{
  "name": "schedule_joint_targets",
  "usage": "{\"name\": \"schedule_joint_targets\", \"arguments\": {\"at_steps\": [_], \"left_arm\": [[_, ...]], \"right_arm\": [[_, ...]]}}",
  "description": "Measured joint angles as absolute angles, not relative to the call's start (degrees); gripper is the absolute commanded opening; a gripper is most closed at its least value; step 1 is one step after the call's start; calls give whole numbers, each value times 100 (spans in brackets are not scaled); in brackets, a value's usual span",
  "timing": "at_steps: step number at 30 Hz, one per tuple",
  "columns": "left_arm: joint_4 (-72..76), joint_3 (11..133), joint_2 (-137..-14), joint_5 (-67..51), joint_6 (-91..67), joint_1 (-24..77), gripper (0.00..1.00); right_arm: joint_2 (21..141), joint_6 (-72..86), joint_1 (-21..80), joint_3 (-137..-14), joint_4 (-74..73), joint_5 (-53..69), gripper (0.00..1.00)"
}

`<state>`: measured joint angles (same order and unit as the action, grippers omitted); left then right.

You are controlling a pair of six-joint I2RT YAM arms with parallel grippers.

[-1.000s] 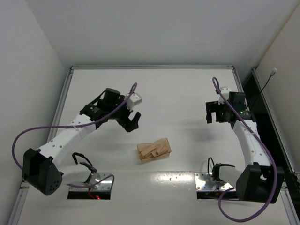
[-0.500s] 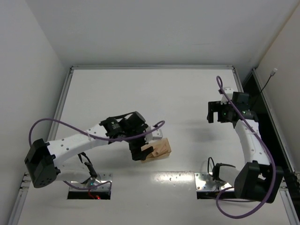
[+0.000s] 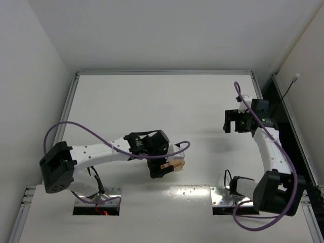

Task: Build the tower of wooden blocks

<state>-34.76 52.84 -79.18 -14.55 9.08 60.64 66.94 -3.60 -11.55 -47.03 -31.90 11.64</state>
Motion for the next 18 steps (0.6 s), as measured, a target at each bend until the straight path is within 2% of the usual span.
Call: {"name": "schedule_joint_targets", "arguments": {"at_steps": [5,12,14,18], "left_arm": [[-3221,5284,-8215,-1282,727,6077,79],[-2976,5284,-8442,-1151,624,6088,66],[-2917,5284,-8508,-1122,600,6130,58],[-2860,5284,-8582,-1098,572,6416,54]], "right_arm": [[6746,-360,-1155,-4703,-3205,1203,98],[6764,-360,-1155,-4703,-3214,1208,98],[6785,-360,-1155,-4705,-3216,1208,98],[6862,-360,-1155,-4703,-3221,1208,98]]}}
